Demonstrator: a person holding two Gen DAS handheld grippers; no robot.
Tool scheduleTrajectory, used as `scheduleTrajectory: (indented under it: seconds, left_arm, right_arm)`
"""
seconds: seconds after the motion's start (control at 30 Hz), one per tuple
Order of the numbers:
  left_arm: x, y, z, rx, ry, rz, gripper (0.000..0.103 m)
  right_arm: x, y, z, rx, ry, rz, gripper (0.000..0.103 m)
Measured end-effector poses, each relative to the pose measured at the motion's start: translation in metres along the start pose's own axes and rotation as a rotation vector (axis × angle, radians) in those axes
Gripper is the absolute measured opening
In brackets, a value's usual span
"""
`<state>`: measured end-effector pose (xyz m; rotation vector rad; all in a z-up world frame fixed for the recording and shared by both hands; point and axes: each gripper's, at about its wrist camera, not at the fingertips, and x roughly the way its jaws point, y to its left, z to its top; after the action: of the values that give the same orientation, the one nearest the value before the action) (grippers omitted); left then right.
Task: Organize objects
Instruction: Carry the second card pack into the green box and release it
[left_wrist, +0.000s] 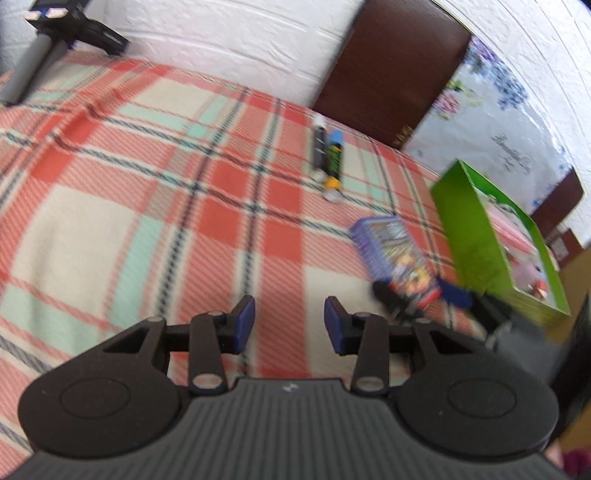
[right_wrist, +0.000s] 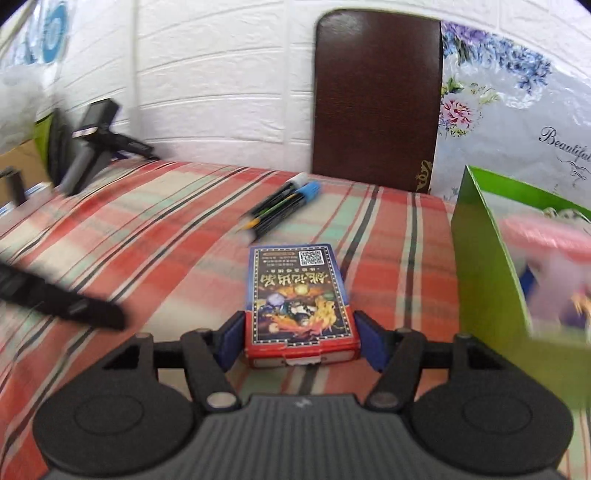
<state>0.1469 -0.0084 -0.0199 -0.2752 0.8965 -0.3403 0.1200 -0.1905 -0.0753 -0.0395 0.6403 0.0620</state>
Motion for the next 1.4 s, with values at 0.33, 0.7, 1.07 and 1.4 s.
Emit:
scheduleTrajectory:
  seconds: [0.33,0.7,1.07,1.4]
  left_arm:
    - [-0.002,-0.037,-0.025,0.045,0.056,-0.051,0.054]
    - [-0.018,-0.101,0.001,0.118,-0.02,-0.19,0.038]
    - [0.039,-0.23,0.032,0.317,-0.017,-0.312,0.038]
    - [0.096,-0.285,0.03,0.443,0.0,-0.241,0.038]
  right_arm:
    - [-0.058,0.024,-0.034,0.1,-0.016,0.121,0.062]
    - [-0.098,-0.015,-0.023,0.191,-0.207,0.042,0.061]
    - [-0.097,-0.117,0.003,0.206,-0.321,-0.242,0.061]
    - [-0.054,-0.195,-0.002,0.296,-0.249,-0.336,0.061]
